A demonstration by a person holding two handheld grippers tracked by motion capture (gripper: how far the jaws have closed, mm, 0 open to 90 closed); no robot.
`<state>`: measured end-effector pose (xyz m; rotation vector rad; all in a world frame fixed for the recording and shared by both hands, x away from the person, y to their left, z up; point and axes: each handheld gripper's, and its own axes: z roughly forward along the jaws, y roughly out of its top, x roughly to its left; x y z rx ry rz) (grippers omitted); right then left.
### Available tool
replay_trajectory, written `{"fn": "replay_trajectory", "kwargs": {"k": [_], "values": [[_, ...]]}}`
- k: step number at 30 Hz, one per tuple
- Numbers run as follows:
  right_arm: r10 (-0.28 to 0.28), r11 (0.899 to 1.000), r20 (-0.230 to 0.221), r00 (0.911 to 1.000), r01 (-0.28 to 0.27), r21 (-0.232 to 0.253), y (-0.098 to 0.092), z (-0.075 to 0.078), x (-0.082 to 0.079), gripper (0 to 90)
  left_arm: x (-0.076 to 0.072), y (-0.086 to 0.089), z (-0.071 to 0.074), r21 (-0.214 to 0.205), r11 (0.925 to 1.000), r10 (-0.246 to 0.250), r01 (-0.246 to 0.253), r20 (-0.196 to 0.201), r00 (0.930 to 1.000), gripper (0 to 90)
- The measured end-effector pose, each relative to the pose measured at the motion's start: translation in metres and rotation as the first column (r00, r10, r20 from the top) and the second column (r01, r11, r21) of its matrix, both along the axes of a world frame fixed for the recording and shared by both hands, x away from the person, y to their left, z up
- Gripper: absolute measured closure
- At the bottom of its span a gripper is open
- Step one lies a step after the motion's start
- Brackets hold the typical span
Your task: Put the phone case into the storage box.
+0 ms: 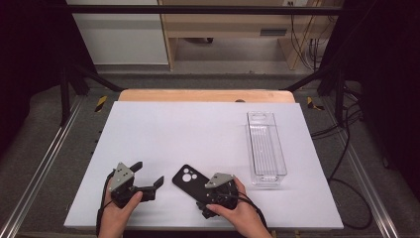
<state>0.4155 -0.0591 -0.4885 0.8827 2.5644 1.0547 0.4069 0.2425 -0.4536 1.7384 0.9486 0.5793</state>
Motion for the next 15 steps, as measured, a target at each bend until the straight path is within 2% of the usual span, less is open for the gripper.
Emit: {"fn": "replay_trajectory", "kwargs": {"k": [8, 15], "values": [[-0.023, 1.000, 0.010, 0.9997, 0.023, -0.008, -0.0013, 0.0016, -0.0014, 12.4, 0.0000, 0.0013, 0.0001, -0.035, 0.9994, -0.003, 0.003, -0.010, 0.9999, 5.4], [-0.029, 0.999, 0.014, 0.9995, 0.029, -0.018, -0.0004, 0.0035, -0.0030, 14.6, 0.0002, 0.0027, 0.0002, -0.053, 0.9986, 0.001, -0.002, -0.016, 0.9999, 5.5]]}}
